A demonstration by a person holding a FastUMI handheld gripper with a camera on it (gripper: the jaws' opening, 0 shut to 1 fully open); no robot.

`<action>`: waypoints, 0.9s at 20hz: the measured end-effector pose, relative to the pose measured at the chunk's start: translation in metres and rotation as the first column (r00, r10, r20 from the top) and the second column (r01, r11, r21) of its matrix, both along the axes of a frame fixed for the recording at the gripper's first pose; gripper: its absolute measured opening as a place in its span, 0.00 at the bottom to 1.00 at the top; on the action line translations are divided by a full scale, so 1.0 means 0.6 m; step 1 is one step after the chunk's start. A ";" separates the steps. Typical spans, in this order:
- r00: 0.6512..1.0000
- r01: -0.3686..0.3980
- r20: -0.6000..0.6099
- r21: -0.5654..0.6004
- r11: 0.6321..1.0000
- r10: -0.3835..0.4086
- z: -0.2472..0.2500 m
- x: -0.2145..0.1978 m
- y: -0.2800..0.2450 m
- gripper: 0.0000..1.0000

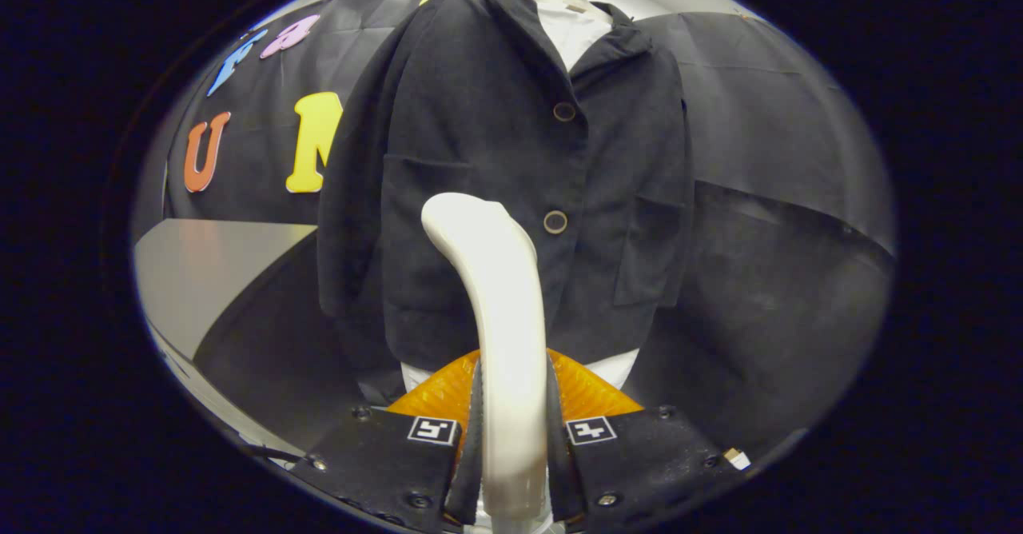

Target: Iron the clothes twice with a garment steamer, once on the left side and once on the right side.

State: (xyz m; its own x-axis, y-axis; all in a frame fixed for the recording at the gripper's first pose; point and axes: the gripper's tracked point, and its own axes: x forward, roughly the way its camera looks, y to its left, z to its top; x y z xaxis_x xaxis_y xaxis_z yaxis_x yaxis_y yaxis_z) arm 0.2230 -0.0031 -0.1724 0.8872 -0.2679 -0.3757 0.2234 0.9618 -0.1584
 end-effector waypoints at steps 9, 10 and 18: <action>0.992 0.040 -0.118 -0.002 0.999 -0.040 -0.091 -0.033 -0.015 0.36; 0.991 0.044 -0.123 -0.001 0.999 -0.044 -0.096 -0.034 -0.014 0.36; 0.991 0.094 -0.102 0.078 0.993 -0.085 -0.070 -0.066 -0.014 0.36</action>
State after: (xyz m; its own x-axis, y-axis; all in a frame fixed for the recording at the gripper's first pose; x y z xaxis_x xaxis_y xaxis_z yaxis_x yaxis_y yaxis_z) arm 0.1834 -0.0113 -0.2142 0.8185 -0.3092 -0.4842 0.2964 0.9493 -0.1051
